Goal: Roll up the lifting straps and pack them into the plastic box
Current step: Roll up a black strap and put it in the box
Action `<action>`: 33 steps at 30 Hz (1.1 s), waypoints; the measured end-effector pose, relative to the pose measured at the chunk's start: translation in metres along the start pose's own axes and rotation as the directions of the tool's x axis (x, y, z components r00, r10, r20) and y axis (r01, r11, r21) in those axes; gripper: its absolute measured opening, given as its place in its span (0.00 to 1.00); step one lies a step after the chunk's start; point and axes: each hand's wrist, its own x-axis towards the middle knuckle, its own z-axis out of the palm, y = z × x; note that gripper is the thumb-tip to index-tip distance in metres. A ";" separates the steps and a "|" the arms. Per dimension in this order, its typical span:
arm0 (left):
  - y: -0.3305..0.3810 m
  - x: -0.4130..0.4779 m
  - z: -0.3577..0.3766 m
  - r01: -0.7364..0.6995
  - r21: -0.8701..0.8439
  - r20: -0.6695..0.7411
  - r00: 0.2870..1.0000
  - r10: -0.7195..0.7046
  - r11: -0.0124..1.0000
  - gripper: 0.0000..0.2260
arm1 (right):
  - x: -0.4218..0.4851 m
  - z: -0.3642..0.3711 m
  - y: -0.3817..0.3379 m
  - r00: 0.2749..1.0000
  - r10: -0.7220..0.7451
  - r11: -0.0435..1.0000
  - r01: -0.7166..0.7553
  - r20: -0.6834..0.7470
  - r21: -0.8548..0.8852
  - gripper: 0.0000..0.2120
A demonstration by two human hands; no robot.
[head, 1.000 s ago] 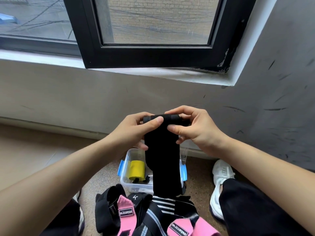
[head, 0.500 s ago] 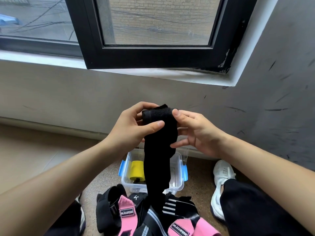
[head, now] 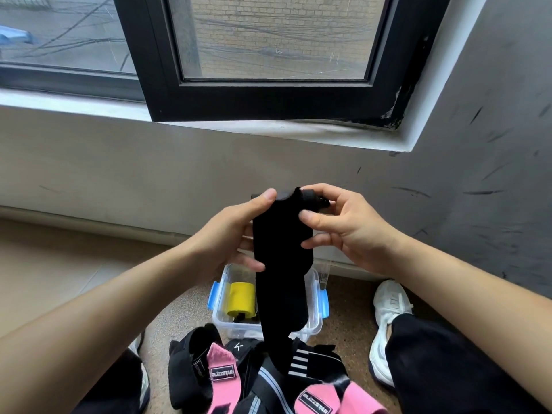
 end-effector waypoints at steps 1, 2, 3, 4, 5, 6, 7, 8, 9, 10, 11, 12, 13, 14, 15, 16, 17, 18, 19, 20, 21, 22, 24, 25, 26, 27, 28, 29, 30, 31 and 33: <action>0.001 0.000 0.001 0.010 -0.021 -0.004 1.000 -0.010 1.000 0.25 | 0.000 0.000 0.001 0.999 -0.031 0.999 0.031 -0.009 -0.039 0.15; 0.001 0.000 0.002 0.001 -0.040 -0.012 1.000 -0.002 0.999 0.26 | 0.000 0.000 0.002 0.998 -0.062 0.995 0.061 -0.013 -0.076 0.16; 0.001 0.001 0.002 -0.021 -0.058 -0.022 1.000 0.020 0.998 0.26 | 0.001 0.001 0.003 0.996 -0.090 0.990 0.087 -0.015 -0.110 0.17; 0.000 0.001 0.002 -0.050 -0.075 -0.032 0.998 0.048 0.996 0.26 | 0.001 0.001 0.004 0.993 -0.118 0.983 0.114 -0.020 -0.147 0.17; -0.001 0.002 0.002 -0.077 -0.085 -0.038 0.997 0.074 0.993 0.25 | 0.001 0.002 0.004 0.989 -0.148 0.973 0.140 -0.026 -0.185 0.18; -0.002 0.001 0.001 -0.099 -0.094 -0.036 0.995 0.096 0.991 0.22 | 0.000 0.003 0.005 0.985 -0.171 0.963 0.161 -0.029 -0.218 0.18; -0.001 0.000 0.002 -0.114 -0.105 -0.030 0.993 0.111 0.988 0.19 | 0.000 0.005 0.005 0.983 -0.183 0.957 0.171 -0.031 -0.236 0.18; -0.001 0.000 0.001 -0.124 -0.116 -0.027 0.992 0.121 0.986 0.18 | -0.001 0.006 0.004 0.983 -0.182 0.956 0.169 -0.035 -0.238 0.17; -0.001 -0.001 0.001 -0.133 -0.122 -0.026 0.991 0.131 0.984 0.18 | -0.001 0.007 0.003 0.985 -0.168 0.961 0.156 -0.037 -0.229 0.17; -0.002 0.000 0.000 -0.142 -0.117 -0.029 0.990 0.140 0.983 0.19 | -0.002 0.007 0.002 0.990 -0.139 0.969 0.127 -0.041 -0.210 0.18; -0.002 0.000 -0.001 -0.153 -0.099 -0.033 0.988 0.150 0.983 0.20 | -0.002 0.007 0.000 0.995 -0.093 0.980 0.084 -0.043 -0.182 0.18; -0.004 0.002 -0.003 -0.166 -0.072 -0.040 0.986 0.164 0.983 0.20 | -0.002 0.007 -0.002 0.998 -0.037 0.989 0.030 -0.041 -0.147 0.18; -0.006 0.002 -0.004 -0.178 -0.044 -0.046 0.983 0.176 0.983 0.20 | -0.002 0.006 -0.003 0.999 0.020 0.994 -0.023 -0.028 -0.109 0.18; -0.007 0.002 -0.004 -0.187 -0.024 -0.050 0.981 0.186 0.982 0.20 | -0.002 0.005 -0.005 0.998 0.068 0.994 -0.069 -0.008 -0.080 0.18; -0.007 0.002 -0.003 -0.197 -0.017 -0.051 0.979 0.196 0.980 0.19 | -0.002 0.005 -0.006 0.995 0.103 0.992 -0.102 0.010 -0.070 0.19; -0.008 0.002 -0.002 -0.211 -0.019 -0.050 0.976 0.210 0.977 0.17 | -0.003 0.005 -0.007 0.992 0.123 0.990 -0.122 0.018 -0.075 0.20; -0.007 0.001 0.000 -0.226 -0.021 -0.053 0.973 0.224 0.974 0.15 | -0.003 0.006 -0.006 0.991 0.130 0.988 -0.128 0.017 -0.084 0.21; -0.006 0.000 0.002 -0.238 -0.018 -0.061 0.970 0.237 0.971 0.14 | -0.004 0.007 -0.006 0.992 0.126 0.988 -0.125 0.010 -0.087 0.22; -0.006 0.000 0.004 -0.253 -0.009 -0.069 0.965 0.252 0.967 0.14 | -0.004 0.008 -0.005 0.994 0.112 0.990 -0.111 0.003 -0.083 0.21; -0.006 0.000 0.004 -0.269 0.004 -0.077 0.960 0.268 0.963 0.15 | -0.004 0.008 -0.004 0.996 0.090 0.993 -0.090 -0.003 -0.080 0.20; -0.005 -0.001 0.005 -0.281 0.015 -0.080 0.956 0.282 0.960 0.16 | -0.004 0.008 -0.003 0.998 0.061 0.995 -0.061 -0.006 -0.084 0.20; -0.005 -0.002 0.006 -0.287 0.015 -0.079 0.955 0.287 0.958 0.17 | -0.004 0.008 -0.002 1.000 0.030 0.995 -0.031 -0.008 -0.094 0.20; -0.004 -0.002 0.003 -0.271 -0.013 -0.070 0.961 0.269 0.963 0.21 | -0.003 0.008 -0.001 1.000 -0.026 0.994 0.025 -0.013 -0.110 0.19; -0.004 -0.001 0.002 -0.249 -0.024 -0.062 0.967 0.247 0.968 0.23 | -0.003 0.008 -0.002 0.999 -0.051 0.992 0.049 -0.016 -0.114 0.19; -0.004 -0.001 0.000 -0.220 -0.026 -0.046 0.975 0.219 0.975 0.23 | -0.004 0.007 -0.002 0.997 -0.073 0.990 0.070 -0.021 -0.119 0.19; -0.003 0.000 -0.002 -0.189 -0.027 -0.023 0.982 0.188 0.982 0.22 | -0.004 0.007 -0.002 0.995 -0.094 0.988 0.090 -0.024 -0.129 0.20; -0.002 0.000 -0.003 -0.158 -0.032 0.001 0.987 0.159 0.987 0.20 | -0.005 0.007 -0.002 0.993 -0.112 0.983 0.107 -0.026 -0.146 0.20; -0.002 0.000 -0.003 -0.132 -0.036 0.022 0.991 0.132 0.991 0.20 | -0.005 0.007 -0.002 0.992 -0.127 0.979 0.122 -0.021 -0.164 0.21; -0.001 0.000 -0.004 -0.109 -0.025 0.030 0.994 0.110 0.994 0.19 | -0.006 0.007 -0.001 0.990 -0.139 0.975 0.135 -0.015 -0.176 0.21; 0.000 -0.001 -0.004 -0.093 -0.004 0.035 0.995 0.093 0.996 0.20 | -0.006 0.007 -0.001 0.989 -0.150 0.973 0.145 -0.011 -0.178 0.22; -0.001 -0.002 -0.004 -0.074 0.023 0.061 0.995 0.072 0.997 0.20 | -0.005 0.007 -0.001 0.985 -0.171 0.969 0.164 -0.020 -0.185 0.22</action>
